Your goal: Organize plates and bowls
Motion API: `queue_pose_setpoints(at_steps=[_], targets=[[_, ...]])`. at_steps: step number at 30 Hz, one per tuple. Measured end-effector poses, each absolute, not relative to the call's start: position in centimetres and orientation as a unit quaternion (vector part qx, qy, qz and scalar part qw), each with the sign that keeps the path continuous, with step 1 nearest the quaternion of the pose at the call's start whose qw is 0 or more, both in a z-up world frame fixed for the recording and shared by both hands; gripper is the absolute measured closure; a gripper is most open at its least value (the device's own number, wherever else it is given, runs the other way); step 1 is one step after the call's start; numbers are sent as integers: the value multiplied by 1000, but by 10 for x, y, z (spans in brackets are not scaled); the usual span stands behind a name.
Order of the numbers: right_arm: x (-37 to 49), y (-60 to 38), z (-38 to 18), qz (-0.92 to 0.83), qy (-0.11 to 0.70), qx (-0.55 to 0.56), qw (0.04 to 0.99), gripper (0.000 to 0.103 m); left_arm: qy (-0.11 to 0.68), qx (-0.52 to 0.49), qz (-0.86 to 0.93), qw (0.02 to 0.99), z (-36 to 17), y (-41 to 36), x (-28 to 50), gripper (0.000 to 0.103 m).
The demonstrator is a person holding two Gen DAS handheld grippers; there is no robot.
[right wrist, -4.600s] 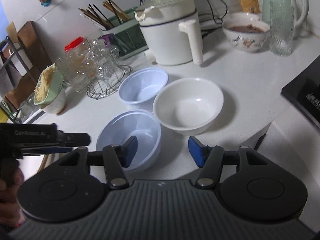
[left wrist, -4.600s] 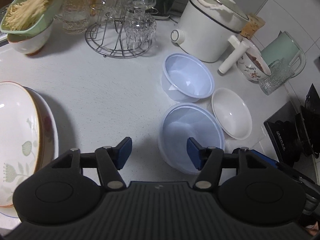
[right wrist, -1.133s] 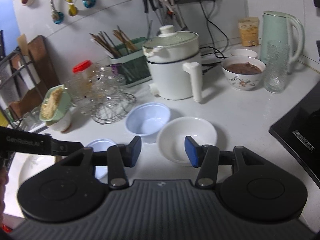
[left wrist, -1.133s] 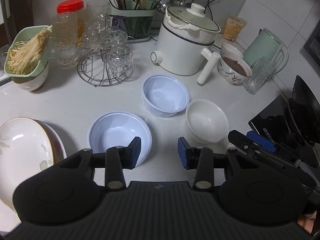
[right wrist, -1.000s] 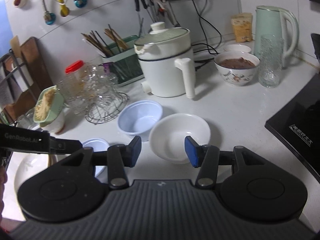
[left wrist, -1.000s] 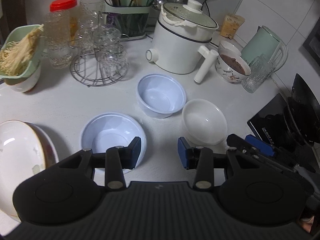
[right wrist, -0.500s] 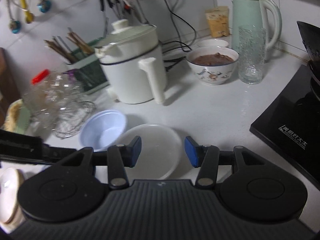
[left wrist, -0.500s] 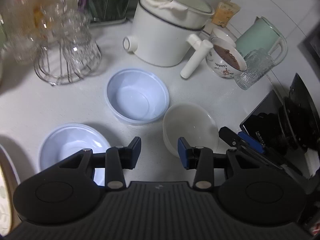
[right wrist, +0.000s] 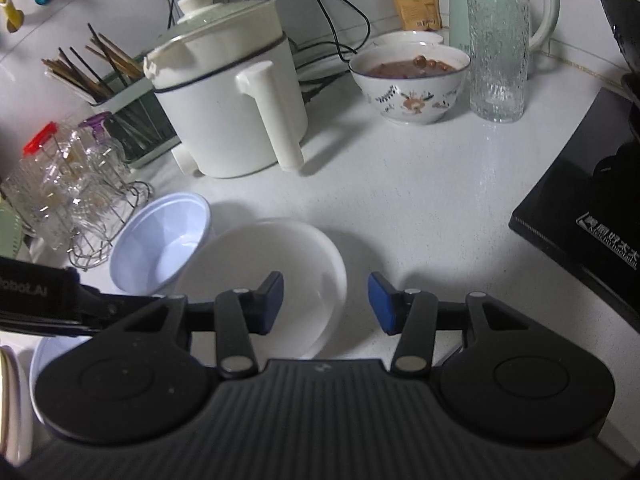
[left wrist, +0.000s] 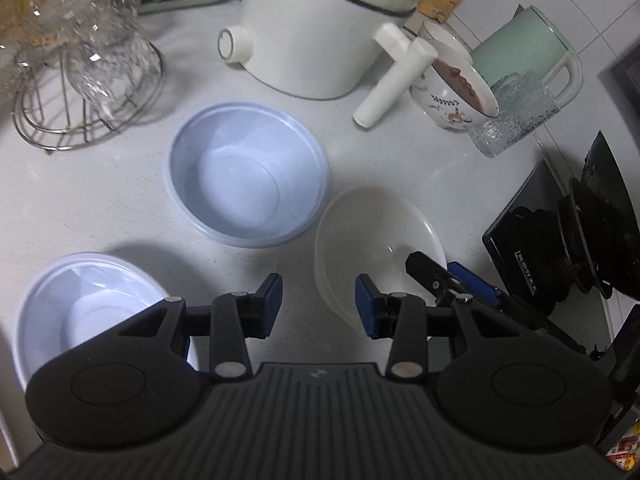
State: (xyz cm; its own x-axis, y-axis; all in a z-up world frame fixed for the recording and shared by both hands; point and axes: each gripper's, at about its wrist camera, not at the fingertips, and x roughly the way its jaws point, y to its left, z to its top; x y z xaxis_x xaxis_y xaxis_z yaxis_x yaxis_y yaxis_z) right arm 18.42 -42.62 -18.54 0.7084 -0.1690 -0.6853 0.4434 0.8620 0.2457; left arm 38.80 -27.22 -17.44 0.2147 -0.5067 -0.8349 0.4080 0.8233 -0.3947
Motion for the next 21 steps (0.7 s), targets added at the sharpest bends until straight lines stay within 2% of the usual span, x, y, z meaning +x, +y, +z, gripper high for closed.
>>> queue_pose_setpoints(at_steps=[3, 5, 7, 10, 11, 14, 21], targets=[[185, -427, -189, -171, 343, 204, 901, 58, 547, -49, -299, 781, -176, -275, 389, 59], [187, -429, -192, -171, 345, 208, 899, 63, 548, -55, -298, 779, -179, -277, 391, 63], [189, -429, -194, -169, 348, 213, 897, 72, 548, -58, -293, 782, -182, -278, 393, 77], [191, -429, -197, -164, 352, 218, 895, 81, 541, -57, -290, 787, -181, -279, 391, 90], [191, -429, -197, -164, 354, 216, 895, 84, 540, -56, -289, 789, -181, -278, 390, 90], [189, -428, -195, -164, 354, 216, 895, 85, 539, -60, -291, 789, -181, -275, 388, 94], [184, -424, -184, -157, 361, 223, 892, 85, 543, -76, -288, 785, -165, -263, 381, 94]])
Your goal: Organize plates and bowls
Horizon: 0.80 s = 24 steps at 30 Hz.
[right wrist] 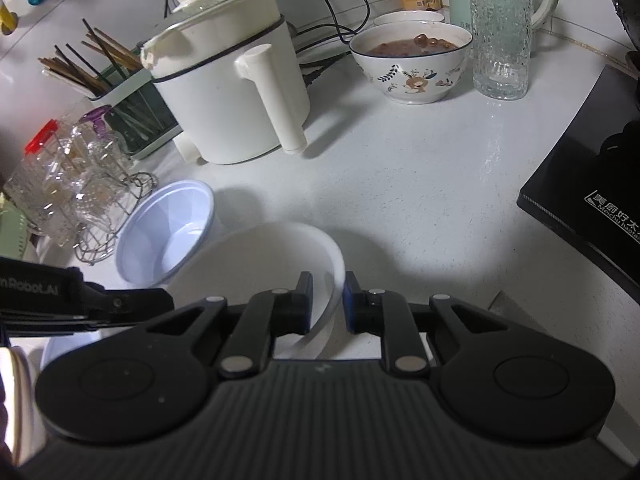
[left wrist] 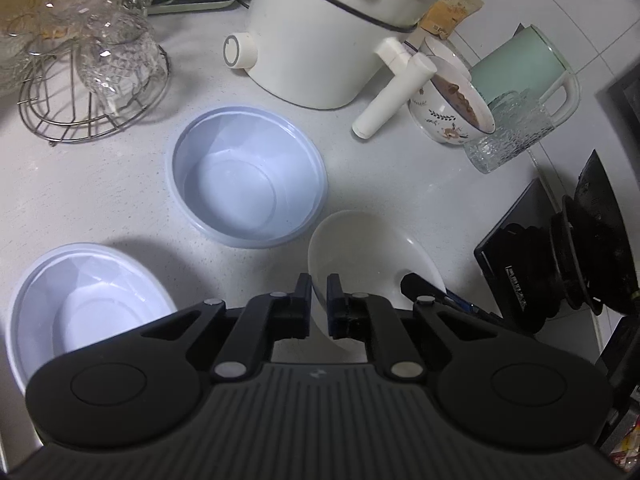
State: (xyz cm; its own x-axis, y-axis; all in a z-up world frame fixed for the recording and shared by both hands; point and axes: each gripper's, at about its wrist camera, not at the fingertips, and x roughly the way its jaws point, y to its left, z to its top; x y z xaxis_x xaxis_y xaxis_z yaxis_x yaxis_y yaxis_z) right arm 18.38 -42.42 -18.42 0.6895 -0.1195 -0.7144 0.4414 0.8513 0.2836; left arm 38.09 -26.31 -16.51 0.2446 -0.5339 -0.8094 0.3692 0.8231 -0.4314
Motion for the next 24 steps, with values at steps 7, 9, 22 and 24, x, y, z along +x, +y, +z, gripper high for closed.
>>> queue_pose_setpoints(at_steps=[7, 9, 22, 24], targets=[[175, -420, -162, -147, 360, 222, 894, 84, 537, -89, -291, 787, -139, -252, 371, 94], [171, -419, -154, -144, 357, 225, 895, 84, 536, -90, -291, 788, -132, -249, 367, 94], [157, -399, -117, -92, 340, 219, 910, 84, 514, -105, -273, 806, -94, -208, 338, 94], [156, -396, -116, -85, 340, 227, 909, 84, 510, -111, -270, 809, -90, -200, 335, 94]])
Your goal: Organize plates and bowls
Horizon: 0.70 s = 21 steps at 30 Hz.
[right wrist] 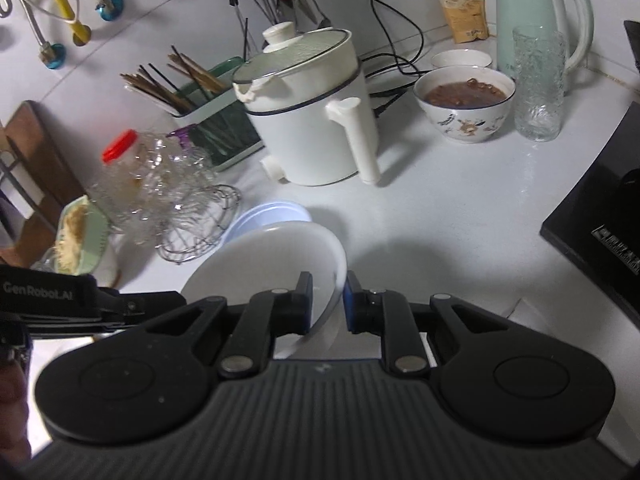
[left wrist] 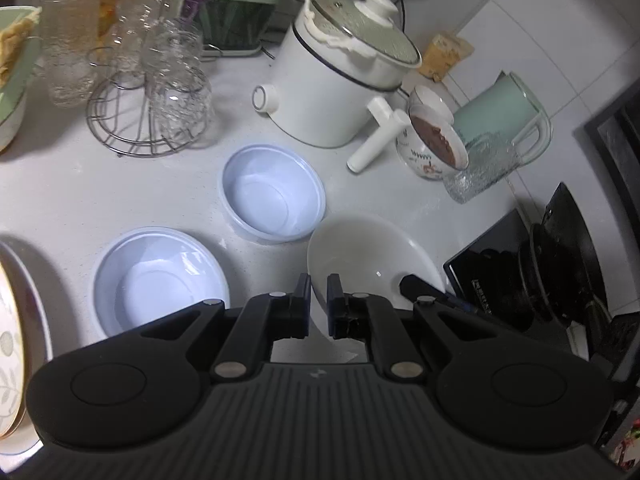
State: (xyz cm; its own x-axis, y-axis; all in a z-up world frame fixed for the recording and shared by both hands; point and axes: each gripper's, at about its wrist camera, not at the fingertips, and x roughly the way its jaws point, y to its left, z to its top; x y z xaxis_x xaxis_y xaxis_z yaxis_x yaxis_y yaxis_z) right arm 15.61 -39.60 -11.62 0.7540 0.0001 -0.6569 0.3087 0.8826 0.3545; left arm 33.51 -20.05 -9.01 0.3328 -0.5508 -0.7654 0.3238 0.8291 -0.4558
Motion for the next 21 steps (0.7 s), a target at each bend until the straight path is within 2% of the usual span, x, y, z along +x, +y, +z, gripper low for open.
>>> queue_pose_setpoints(at_steps=[21], targets=[[184, -346, -108, 18, 355, 211, 910, 84, 501, -172, -200, 825, -90, -121, 335, 94]])
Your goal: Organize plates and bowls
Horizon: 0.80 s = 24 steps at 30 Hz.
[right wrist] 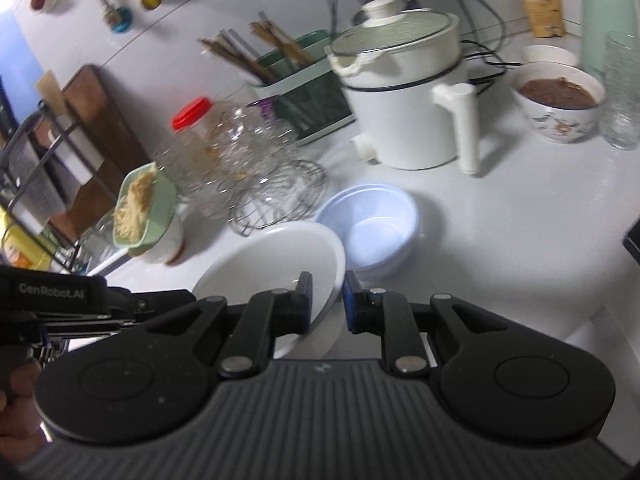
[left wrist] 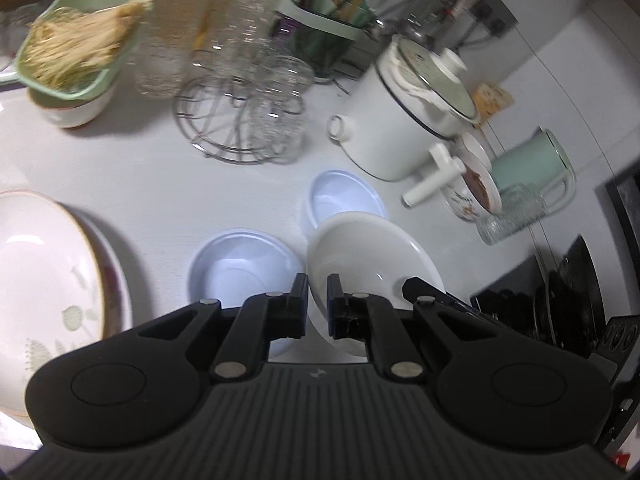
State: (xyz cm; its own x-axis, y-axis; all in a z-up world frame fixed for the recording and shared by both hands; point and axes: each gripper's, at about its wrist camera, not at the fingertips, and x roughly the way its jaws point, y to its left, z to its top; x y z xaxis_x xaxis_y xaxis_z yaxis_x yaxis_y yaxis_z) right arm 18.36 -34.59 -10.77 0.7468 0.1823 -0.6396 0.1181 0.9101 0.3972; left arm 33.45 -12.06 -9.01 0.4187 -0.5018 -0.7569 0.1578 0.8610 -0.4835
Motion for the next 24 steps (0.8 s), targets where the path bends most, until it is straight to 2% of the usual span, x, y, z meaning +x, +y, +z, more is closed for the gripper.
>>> queue_pose_setpoints(at_steps=[10, 24], targets=[[219, -315, -114, 78, 387, 161, 905, 83, 489, -186, -142, 840, -103, -89, 341, 94], [235, -291, -141, 114, 432, 127, 886, 82, 521, -181, -103, 828, -136, -71, 344, 93]])
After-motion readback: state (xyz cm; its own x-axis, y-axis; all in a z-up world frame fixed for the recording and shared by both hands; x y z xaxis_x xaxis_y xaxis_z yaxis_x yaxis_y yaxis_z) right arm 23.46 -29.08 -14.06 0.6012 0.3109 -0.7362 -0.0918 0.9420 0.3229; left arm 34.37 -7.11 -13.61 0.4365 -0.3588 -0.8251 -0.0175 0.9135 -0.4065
